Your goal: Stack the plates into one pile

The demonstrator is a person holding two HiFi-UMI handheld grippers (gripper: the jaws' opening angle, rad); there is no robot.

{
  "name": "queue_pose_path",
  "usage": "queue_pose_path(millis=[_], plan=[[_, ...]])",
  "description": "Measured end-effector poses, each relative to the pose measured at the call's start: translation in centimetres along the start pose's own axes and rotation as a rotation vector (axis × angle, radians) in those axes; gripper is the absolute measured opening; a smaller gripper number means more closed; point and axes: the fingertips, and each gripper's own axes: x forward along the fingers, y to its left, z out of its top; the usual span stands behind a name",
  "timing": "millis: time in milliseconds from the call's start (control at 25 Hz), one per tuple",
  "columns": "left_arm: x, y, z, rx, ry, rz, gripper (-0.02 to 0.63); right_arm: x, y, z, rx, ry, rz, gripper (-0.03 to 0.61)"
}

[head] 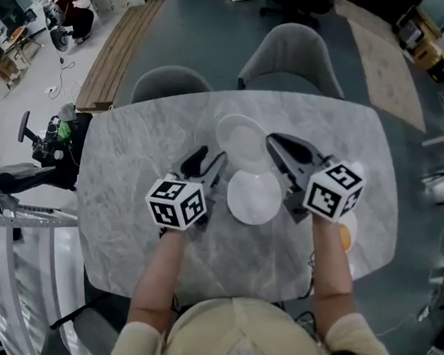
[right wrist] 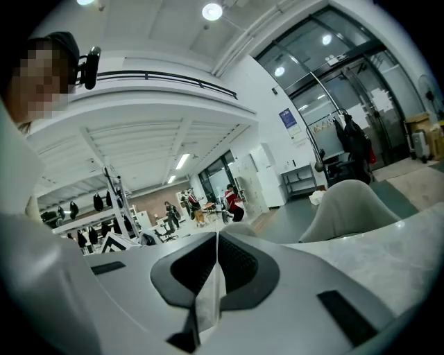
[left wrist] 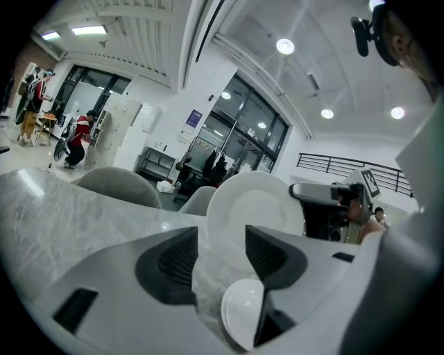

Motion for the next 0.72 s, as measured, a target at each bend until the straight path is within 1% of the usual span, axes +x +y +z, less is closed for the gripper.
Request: queue_pose_path(millis=[80, 240, 400, 560, 720], plan=[[0.1, 0.0, 0.0, -0.013, -0.004, -0.006, 0.196, -0.3, 0.5, 0.2, 0.001, -0.006, 0.021, 0.012], [0.3, -0.3, 0.3, -0.078, -0.034, -0.031, 0.196, -0.9, 1.5, 0.4, -0.012, -0.005, 0.05, 0.012], [0.5, -0.7, 0.4, -0.088, -0.042, -0.054, 0.196, -1.4, 2.7, 0.5, -0.018, -0.012, 0.083, 0.012], [-0.2, -1.9, 1.0, -0.117, -0.068, -0.113, 0.196, -1.7, 3.3, 0.8, -0.009, -0.025, 0.092, 0.012], [-0.8, -2.4, 1.7, -0.1, -0.075, -0.123, 0.195, -2.3, 3.1, 1.1, 0.011, -0.045, 0.083, 0.012]])
